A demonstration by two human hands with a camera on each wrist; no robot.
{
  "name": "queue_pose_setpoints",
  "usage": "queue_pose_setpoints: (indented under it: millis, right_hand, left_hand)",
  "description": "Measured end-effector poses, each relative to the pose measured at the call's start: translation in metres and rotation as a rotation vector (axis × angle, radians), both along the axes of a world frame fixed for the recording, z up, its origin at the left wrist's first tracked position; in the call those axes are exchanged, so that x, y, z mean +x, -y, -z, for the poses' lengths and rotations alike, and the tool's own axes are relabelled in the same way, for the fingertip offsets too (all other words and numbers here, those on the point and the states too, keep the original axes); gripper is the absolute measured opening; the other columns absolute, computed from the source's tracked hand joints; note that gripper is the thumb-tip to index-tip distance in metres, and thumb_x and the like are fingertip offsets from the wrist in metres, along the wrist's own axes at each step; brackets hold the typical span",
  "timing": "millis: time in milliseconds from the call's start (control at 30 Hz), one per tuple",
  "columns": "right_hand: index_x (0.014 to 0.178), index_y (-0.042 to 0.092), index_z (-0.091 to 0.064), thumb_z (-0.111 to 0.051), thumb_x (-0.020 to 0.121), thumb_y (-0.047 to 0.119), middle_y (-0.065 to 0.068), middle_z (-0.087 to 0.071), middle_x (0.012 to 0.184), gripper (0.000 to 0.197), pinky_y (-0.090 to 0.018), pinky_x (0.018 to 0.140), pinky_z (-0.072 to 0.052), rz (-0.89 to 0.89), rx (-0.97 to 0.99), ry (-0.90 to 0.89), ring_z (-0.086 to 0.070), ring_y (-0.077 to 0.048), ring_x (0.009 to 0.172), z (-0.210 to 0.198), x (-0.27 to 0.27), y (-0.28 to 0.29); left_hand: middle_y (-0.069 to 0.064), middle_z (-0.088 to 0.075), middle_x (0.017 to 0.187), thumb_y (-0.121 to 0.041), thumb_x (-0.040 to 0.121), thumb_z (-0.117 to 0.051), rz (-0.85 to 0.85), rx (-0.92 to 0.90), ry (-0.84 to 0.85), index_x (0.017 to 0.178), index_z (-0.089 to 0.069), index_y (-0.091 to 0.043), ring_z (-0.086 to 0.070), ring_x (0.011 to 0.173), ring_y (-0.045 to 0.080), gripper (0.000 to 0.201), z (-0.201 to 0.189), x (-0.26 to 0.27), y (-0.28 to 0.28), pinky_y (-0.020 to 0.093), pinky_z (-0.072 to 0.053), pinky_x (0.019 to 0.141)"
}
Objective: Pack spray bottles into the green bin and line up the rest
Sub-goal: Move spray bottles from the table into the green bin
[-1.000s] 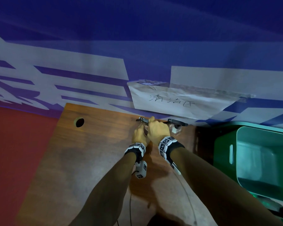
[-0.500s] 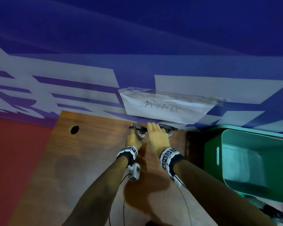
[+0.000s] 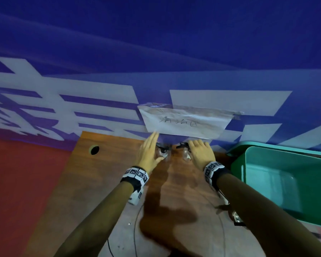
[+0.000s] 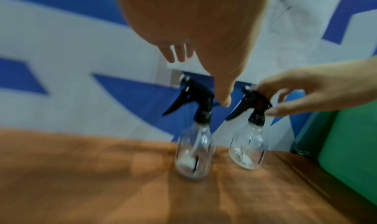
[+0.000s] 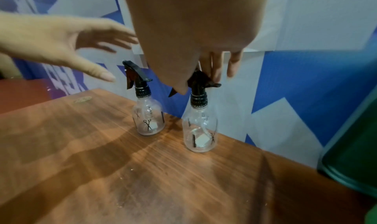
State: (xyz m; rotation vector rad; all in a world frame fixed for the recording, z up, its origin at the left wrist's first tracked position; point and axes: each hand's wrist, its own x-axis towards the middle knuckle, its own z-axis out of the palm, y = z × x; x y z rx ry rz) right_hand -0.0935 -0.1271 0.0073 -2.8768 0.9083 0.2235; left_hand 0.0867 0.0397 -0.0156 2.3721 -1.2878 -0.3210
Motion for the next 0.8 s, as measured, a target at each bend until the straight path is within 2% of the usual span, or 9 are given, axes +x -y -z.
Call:
queue_pose_setpoints:
  millis: [100, 167, 200, 267, 367, 433, 500, 667, 800]
  right_hand:
    - [0.125, 0.017, -0.048, -0.051, 0.095, 0.021, -0.007, -0.059, 0.125, 0.030, -0.043, 0.094, -0.041, 0.098, 0.061, -0.027, -0.054, -0.030, 0.115, 0.000, 0.001, -0.011]
    - [0.119, 0.018, -0.052, -0.050, 0.094, 0.017, -0.007, -0.065, 0.116, 0.026, -0.040, 0.090, -0.043, 0.130, 0.090, -0.044, -0.060, -0.031, 0.108, -0.003, 0.002, -0.019]
    - [0.115, 0.019, -0.055, -0.050, 0.095, 0.022, -0.007, -0.068, 0.109, 0.021, -0.039, 0.085, -0.045, 0.137, 0.105, -0.033, -0.064, -0.031, 0.102, -0.003, 0.002, -0.022]
    - [0.109, 0.020, -0.060, -0.054, 0.095, 0.031, -0.006, -0.072, 0.100, 0.019, -0.036, 0.077, -0.049, 0.157, 0.124, 0.006, -0.068, -0.030, 0.092, -0.006, 0.000, -0.026]
    - [0.110, 0.019, -0.062, -0.057, 0.094, 0.028, -0.007, -0.071, 0.100, 0.019, -0.035, 0.070, -0.049, 0.177, 0.157, 0.020, -0.068, -0.031, 0.089, -0.013, -0.008, -0.029]
    - [0.110, 0.019, -0.060, -0.054, 0.096, 0.028, -0.006, -0.070, 0.099, 0.018, -0.032, 0.065, -0.044, 0.209, 0.197, 0.068, -0.067, -0.031, 0.087, -0.023, -0.014, -0.032]
    - [0.107, 0.019, -0.059, -0.053, 0.098, 0.029, -0.007, -0.069, 0.096, 0.016, -0.032, 0.066, -0.044, 0.250, 0.240, 0.165, -0.067, -0.032, 0.086, -0.034, -0.022, -0.038]
    - [0.097, 0.022, -0.059, -0.052, 0.100, 0.033, -0.004, -0.066, 0.085, 0.014, -0.031, 0.060, -0.041, 0.351, 0.296, 0.398, -0.067, -0.032, 0.081, -0.060, -0.044, -0.057]
    - [0.098, 0.026, -0.064, -0.055, 0.097, 0.031, -0.001, -0.067, 0.083, 0.010, -0.034, 0.065, -0.051, 0.414, 0.342, 0.563, -0.066, -0.026, 0.077, -0.088, -0.063, -0.064]
  left_hand:
    - [-0.001, -0.026, 0.163, -0.044, 0.082, -0.075, 0.154, 0.219, 0.250, 0.158, -0.018, -0.021, -0.020, 0.151, 0.017, 0.098, -0.015, 0.004, 0.017, 0.035, -0.010, 0.125]
    - [0.003, -0.042, 0.153, -0.042, 0.085, -0.073, 0.143, 0.366, 0.242, 0.154, -0.028, -0.017, -0.032, 0.145, 0.020, 0.086, -0.015, 0.004, 0.028, 0.037, -0.010, 0.124]
    - [0.003, -0.051, 0.146, -0.038, 0.088, -0.071, 0.131, 0.429, 0.222, 0.151, -0.036, -0.017, -0.040, 0.140, 0.021, 0.075, -0.015, 0.004, 0.031, 0.038, -0.011, 0.124]
    - [0.002, -0.065, 0.127, -0.026, 0.093, -0.062, 0.113, 0.529, 0.207, 0.141, -0.048, -0.017, -0.055, 0.125, 0.018, 0.051, -0.014, 0.000, 0.032, 0.034, -0.018, 0.119]
    - [0.003, -0.073, 0.105, -0.019, 0.095, -0.057, 0.104, 0.598, 0.250, 0.127, -0.055, -0.017, -0.068, 0.104, 0.020, 0.032, -0.016, -0.007, 0.023, 0.032, -0.039, 0.099]
    - [0.006, -0.073, 0.101, -0.020, 0.097, -0.058, 0.044, 0.578, 0.228, 0.122, -0.055, -0.015, -0.069, 0.099, 0.027, 0.025, -0.018, -0.011, 0.014, 0.035, -0.049, 0.085]
    - [0.008, -0.073, 0.096, -0.028, 0.100, -0.054, -0.018, 0.482, 0.177, 0.119, -0.053, -0.014, -0.068, 0.094, 0.033, 0.023, -0.026, -0.018, 0.004, 0.038, -0.051, 0.077]
    - [0.009, -0.072, 0.086, -0.040, 0.101, -0.046, -0.065, 0.187, 0.150, 0.117, -0.054, -0.019, -0.066, 0.085, 0.035, 0.027, -0.061, -0.040, -0.018, 0.039, -0.051, 0.072]
    - [0.003, -0.071, 0.084, -0.039, 0.100, -0.049, -0.031, 0.010, 0.125, 0.111, -0.054, -0.023, -0.065, 0.078, 0.029, 0.020, -0.102, -0.064, -0.029, 0.040, -0.054, 0.070]
